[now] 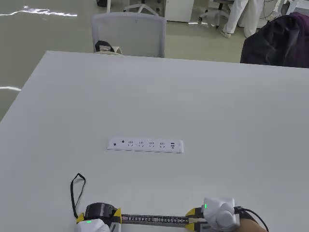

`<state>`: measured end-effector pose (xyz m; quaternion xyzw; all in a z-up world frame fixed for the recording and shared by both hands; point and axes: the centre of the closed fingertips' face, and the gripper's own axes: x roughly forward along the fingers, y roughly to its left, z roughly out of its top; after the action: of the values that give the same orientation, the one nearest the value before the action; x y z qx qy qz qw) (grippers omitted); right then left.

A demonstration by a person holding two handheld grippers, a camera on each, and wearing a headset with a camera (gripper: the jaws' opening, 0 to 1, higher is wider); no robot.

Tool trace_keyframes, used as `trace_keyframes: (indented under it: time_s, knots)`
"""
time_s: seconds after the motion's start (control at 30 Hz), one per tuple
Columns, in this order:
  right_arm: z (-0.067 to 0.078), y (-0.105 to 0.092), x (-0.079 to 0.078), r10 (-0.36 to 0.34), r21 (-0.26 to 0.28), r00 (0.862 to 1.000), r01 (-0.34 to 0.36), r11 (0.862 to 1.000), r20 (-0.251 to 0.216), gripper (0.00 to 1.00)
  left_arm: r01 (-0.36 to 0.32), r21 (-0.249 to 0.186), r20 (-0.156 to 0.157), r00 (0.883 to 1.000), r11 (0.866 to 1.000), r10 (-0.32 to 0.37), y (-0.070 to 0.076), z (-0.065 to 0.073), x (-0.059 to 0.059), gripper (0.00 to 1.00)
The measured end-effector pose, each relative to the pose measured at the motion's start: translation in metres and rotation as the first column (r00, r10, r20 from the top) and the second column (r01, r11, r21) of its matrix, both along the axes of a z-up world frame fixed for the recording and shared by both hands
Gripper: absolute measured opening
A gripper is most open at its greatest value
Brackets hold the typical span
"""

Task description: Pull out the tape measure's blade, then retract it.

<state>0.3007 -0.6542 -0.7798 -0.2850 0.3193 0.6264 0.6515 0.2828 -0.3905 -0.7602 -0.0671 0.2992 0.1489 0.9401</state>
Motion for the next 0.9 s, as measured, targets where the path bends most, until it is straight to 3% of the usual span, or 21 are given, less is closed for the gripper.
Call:
trace_keyframes:
  time_s: [0.1, 0.43, 0.7, 0.9]
  knots:
    - [0.000, 0.003, 0.000, 0.001, 0.002, 1.000, -0.001, 1.000, 0.001, 0.12, 0.002, 0.000, 0.000, 1.000, 1.000, -0.002, 0.001, -0.003, 0.001, 0.61]
    - [0.001, 0.014, -0.001, 0.009, 0.012, 1.000, -0.009, 1.000, -0.001, 0.12, 0.003, 0.001, 0.000, 1.000, 1.000, -0.003, -0.004, 0.005, -0.001, 0.61]
    - [0.000, 0.022, -0.002, 0.013, 0.018, 1.000, -0.013, 1.000, -0.006, 0.13, 0.006, 0.000, -0.001, 1.000, 1.000, -0.006, -0.002, 0.000, 0.001, 0.61]
    - [-0.001, 0.028, -0.004, 0.016, 0.023, 1.000, -0.016, 1.000, -0.007, 0.13, 0.006, 0.001, -0.001, 1.000, 1.000, -0.006, -0.004, 0.005, 0.000, 0.62]
